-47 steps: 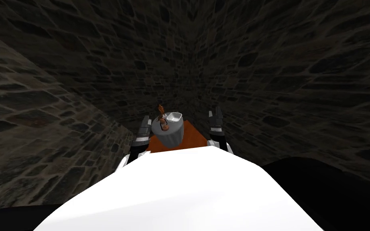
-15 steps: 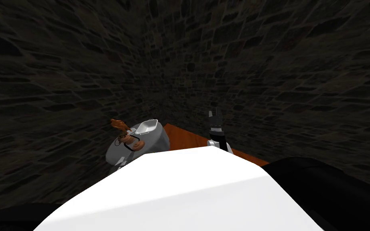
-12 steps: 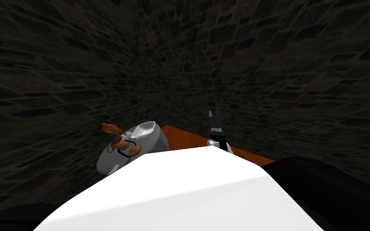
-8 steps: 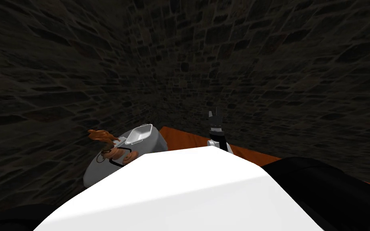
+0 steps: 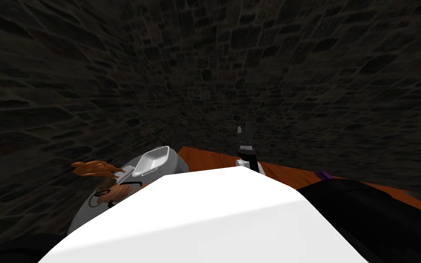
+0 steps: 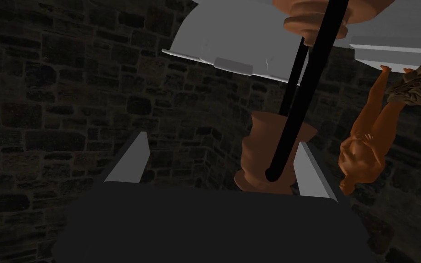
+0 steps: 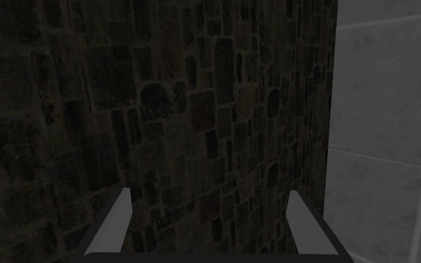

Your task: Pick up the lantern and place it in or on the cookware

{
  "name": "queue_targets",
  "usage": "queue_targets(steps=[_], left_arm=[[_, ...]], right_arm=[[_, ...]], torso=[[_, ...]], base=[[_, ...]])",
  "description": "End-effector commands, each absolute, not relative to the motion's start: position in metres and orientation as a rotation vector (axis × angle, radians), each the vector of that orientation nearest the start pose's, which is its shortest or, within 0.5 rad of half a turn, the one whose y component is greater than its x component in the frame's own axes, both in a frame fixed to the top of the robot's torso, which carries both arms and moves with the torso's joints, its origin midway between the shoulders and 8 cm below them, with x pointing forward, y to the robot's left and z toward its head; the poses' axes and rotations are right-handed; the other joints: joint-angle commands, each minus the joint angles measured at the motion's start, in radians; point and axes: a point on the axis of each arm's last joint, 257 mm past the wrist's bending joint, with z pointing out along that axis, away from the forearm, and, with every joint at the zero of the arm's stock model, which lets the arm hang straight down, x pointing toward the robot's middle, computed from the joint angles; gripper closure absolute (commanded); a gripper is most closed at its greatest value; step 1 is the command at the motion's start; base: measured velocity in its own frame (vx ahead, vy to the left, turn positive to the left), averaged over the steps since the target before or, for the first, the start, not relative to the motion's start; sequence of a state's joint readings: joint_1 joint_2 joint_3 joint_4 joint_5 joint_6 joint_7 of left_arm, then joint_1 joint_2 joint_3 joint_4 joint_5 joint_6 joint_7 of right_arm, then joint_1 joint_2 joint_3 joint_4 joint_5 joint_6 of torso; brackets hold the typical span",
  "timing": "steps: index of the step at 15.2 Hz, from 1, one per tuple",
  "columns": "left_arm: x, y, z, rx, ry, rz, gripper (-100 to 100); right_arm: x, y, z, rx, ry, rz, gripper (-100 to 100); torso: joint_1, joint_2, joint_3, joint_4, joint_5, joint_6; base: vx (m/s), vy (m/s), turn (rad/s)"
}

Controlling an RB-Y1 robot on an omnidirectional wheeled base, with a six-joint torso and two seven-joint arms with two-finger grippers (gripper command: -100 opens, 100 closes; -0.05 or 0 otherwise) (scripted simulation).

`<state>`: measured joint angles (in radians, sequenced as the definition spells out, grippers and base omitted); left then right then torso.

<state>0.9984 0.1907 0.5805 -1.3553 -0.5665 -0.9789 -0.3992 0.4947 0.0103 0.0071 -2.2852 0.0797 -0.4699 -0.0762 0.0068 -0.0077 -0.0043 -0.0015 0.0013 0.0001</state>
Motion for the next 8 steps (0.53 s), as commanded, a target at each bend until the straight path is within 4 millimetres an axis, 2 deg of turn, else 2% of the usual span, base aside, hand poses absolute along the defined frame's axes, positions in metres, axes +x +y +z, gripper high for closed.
queue_targets(steps=[1, 6, 7, 8], left_arm=[[0.015, 0.503, -0.35, -0.402, 1.911, 0.05, -100], [-0.049, 0.506, -0.349, -0.353, 2.039, 0.093, -100], [-0.057, 0.507, -0.347, -0.34, 2.058, 0.097, -100], [-0.046, 0.507, -0.349, -0.358, 2.031, 0.091, -100]], right_arm=[[0.35, -0.269, 0.022, 0.663, 0.644, 1.326, 0], [0.35, -0.269, 0.022, 0.663, 0.644, 1.326, 0], [0.35, -0.269, 0.022, 0.663, 0.644, 1.326, 0], [0.35, -0.269, 0.022, 0.663, 0.644, 1.326, 0]], torso=[[0.0, 0.0, 0.0, 0.0, 0.0, 0.0], [0.002, -0.003, -0.002, -0.001, 0.0, 0.0], [0.002, -0.002, -0.001, -0.001, 0.0, 0.0], [0.002, -0.002, -0.001, -0.001, 0.0, 0.0]], base=[[0.103, 0.094, -0.173], [0.122, 0.111, -0.211], [0.104, 0.113, -0.181], [0.061, 0.07, -0.066]])
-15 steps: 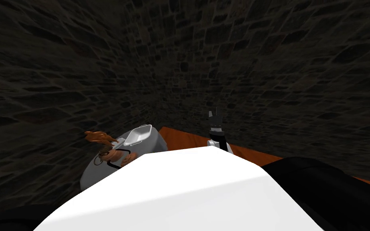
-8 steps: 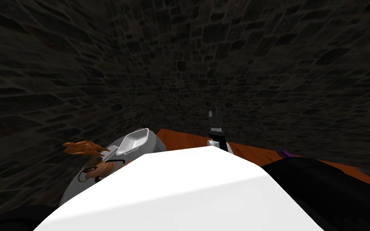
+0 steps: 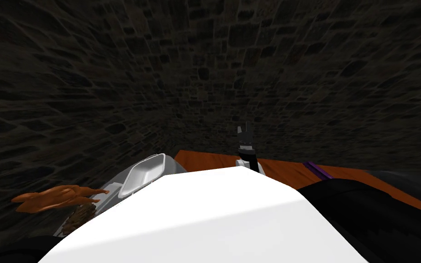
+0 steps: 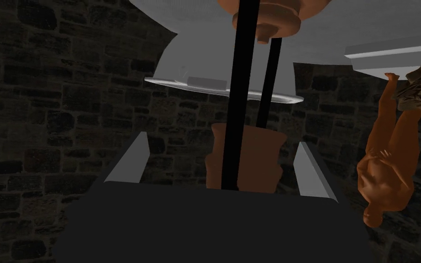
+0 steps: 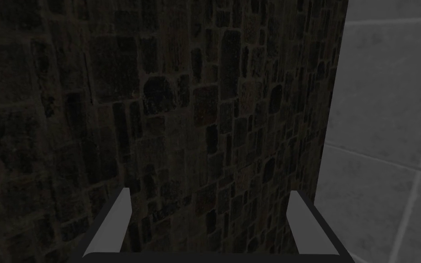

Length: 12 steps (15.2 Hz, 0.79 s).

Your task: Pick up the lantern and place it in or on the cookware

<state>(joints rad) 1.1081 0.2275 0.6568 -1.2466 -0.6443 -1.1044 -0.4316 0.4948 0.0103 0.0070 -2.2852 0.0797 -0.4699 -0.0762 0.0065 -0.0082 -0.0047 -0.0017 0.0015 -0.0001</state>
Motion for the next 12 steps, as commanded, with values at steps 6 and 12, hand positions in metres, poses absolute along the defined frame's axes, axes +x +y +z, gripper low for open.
queue_targets(steps=[6, 12], left_arm=[[-0.044, 0.508, -0.349, -0.351, 2.028, 0.096, 100], [-0.07, 0.518, -0.333, -0.394, 2.054, 0.12, 100]], right_arm=[[0.35, -0.269, 0.022, 0.663, 0.644, 1.326, 0], [0.35, -0.269, 0.022, 0.664, 0.644, 1.326, 0]], torso=[[-0.007, 0.005, 0.003, 0.001, -0.001, 0.0], [-0.013, -0.001, 0.0, 0.0, -0.004, 0.0]], base=[[0.014, 0.009, -0.006], [0.071, -0.036, -0.018]])
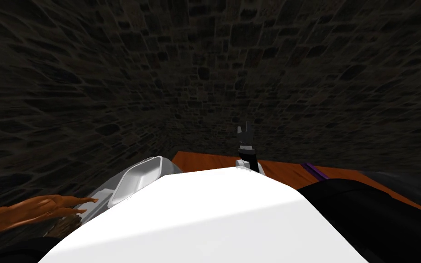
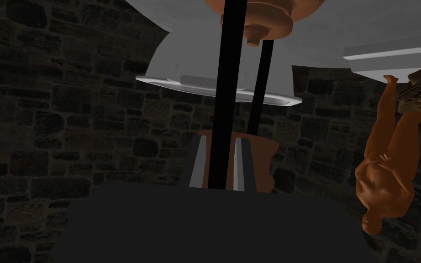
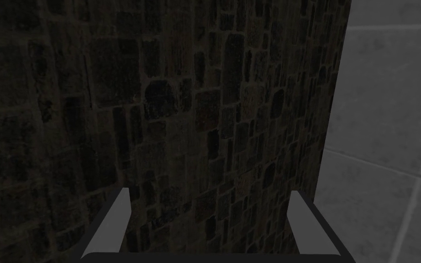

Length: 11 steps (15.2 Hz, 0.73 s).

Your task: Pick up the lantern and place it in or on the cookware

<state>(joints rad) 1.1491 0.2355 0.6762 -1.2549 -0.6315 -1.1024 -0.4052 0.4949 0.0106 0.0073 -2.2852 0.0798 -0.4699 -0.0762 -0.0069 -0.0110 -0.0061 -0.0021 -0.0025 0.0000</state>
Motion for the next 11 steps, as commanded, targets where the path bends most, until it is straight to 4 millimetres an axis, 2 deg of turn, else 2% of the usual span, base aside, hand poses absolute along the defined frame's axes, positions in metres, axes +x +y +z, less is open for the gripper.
queue_targets(steps=[1, 6, 11], left_arm=[[-0.079, 0.522, -0.326, -0.411, 2.062, 0.128, 100], [-0.101, 0.535, -0.301, -0.452, 2.076, 0.152, 100], [-0.116, 0.551, -0.264, -0.478, 2.08, 0.169, 100]], right_arm=[[0.35, -0.269, 0.022, 0.664, 0.644, 1.326, 0], [0.35, -0.269, 0.022, 0.664, 0.644, 1.326, 0], [0.35, -0.269, 0.022, 0.664, 0.644, 1.326, 0]], torso=[[0.0, 0.0, 0.0, 0.0, 0.0, 0.0], [-0.002, -0.007, -0.004, -0.001, -0.002, 0.002], [-0.006, -0.023, -0.012, -0.002, -0.013, 0.018]], base=[[0.146, -0.072, -0.027], [0.17, -0.056, -0.016], [0.159, -0.019, -0.027]])
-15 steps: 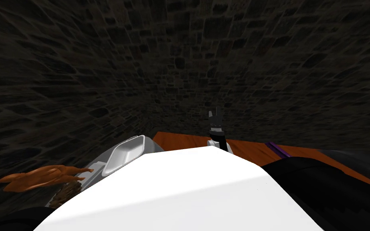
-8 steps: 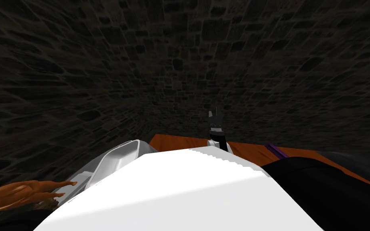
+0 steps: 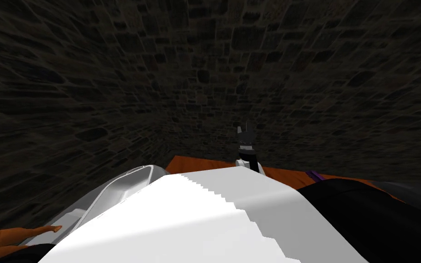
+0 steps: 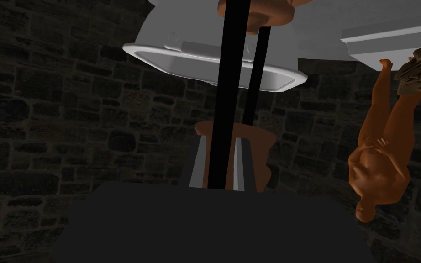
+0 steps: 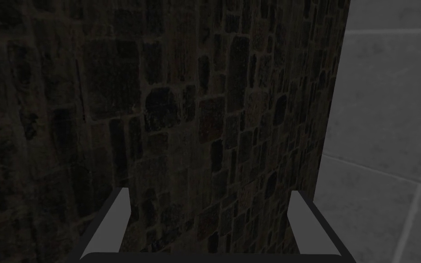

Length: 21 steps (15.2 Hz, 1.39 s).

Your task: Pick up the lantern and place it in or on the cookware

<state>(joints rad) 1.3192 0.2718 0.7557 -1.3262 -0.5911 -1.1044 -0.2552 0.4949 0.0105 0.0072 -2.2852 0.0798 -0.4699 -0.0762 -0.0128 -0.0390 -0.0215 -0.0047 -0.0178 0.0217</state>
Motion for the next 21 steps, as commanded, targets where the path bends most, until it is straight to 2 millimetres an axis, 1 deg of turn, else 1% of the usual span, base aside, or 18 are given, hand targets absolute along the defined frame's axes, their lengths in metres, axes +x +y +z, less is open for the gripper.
queue_targets(steps=[1, 4, 7, 8, 10, 13, 14, 15, 19, 21], left_arm=[[-0.118, 0.555, -0.253, -0.48, 2.079, 0.171, 100], [-0.119, 0.561, -0.236, -0.475, 2.077, 0.171, 100], [-0.116, 0.567, -0.219, -0.463, 2.073, 0.166, 100], [-0.113, 0.57, -0.209, -0.452, 2.069, 0.162, 100], [-0.11, 0.573, -0.199, -0.441, 2.065, 0.156, 100], [-0.097, 0.579, -0.175, -0.403, 2.051, 0.136, 100], [-0.104, 0.579, -0.186, -0.423, 2.06, 0.147, 100], [-0.103, 0.58, -0.184, -0.423, 2.058, 0.144, -100], [-0.103, 0.58, -0.184, -0.423, 2.058, 0.144, -100], [-0.098, 0.578, -0.178, -0.439, 2.017, 0.12, -100]], right_arm=[[0.35, -0.269, 0.022, 0.664, 0.644, 1.326, 0], [0.35, -0.269, 0.022, 0.664, 0.644, 1.326, 0], [0.35, -0.269, 0.022, 0.663, 0.644, 1.326, 0], [0.35, -0.269, 0.022, 0.663, 0.644, 1.326, 0], [0.35, -0.269, 0.022, 0.663, 0.644, 1.326, 0], [0.35, -0.269, 0.022, 0.663, 0.644, 1.326, 0], [0.35, -0.269, 0.022, 0.663, 0.644, 1.326, 0], [0.35, -0.269, 0.022, 0.663, 0.644, 1.326, 0], [0.35, -0.269, 0.022, 0.663, 0.644, 1.326, 0], [0.35, -0.269, 0.022, 0.663, 0.644, 1.326, 0]], torso=[[0.0, 0.0, 0.0, 0.0, 0.0, 0.0], [0.0, -0.013, -0.008, -0.002, -0.004, 0.009], [0.001, -0.017, -0.01, -0.002, -0.004, 0.014], [0.001, -0.019, -0.01, -0.002, -0.005, 0.016], [0.002, -0.023, -0.013, -0.002, -0.006, 0.021], [0.005, -0.029, -0.017, -0.003, -0.007, 0.026], [0.006, -0.031, -0.018, -0.003, -0.008, 0.028], [0.005, -0.031, -0.018, -0.003, -0.008, 0.028], [0.002, -0.027, -0.015, -0.003, -0.008, 0.028], [0.002, -0.023, -0.014, -0.002, -0.009, 0.027]], base=[[0.191, 0.005, -0.041], [0.17, 0.01, -0.052], [0.114, 0.027, -0.025], [0.108, 0.023, -0.042], [0.105, 0.034, -0.041], [0.101, 0.041, -0.052], [0.058, 0.033, -0.021], [0.019, 0.013, -0.008], [0.004, 0.003, -0.002], [-0.115, 0.02, 0.09]])
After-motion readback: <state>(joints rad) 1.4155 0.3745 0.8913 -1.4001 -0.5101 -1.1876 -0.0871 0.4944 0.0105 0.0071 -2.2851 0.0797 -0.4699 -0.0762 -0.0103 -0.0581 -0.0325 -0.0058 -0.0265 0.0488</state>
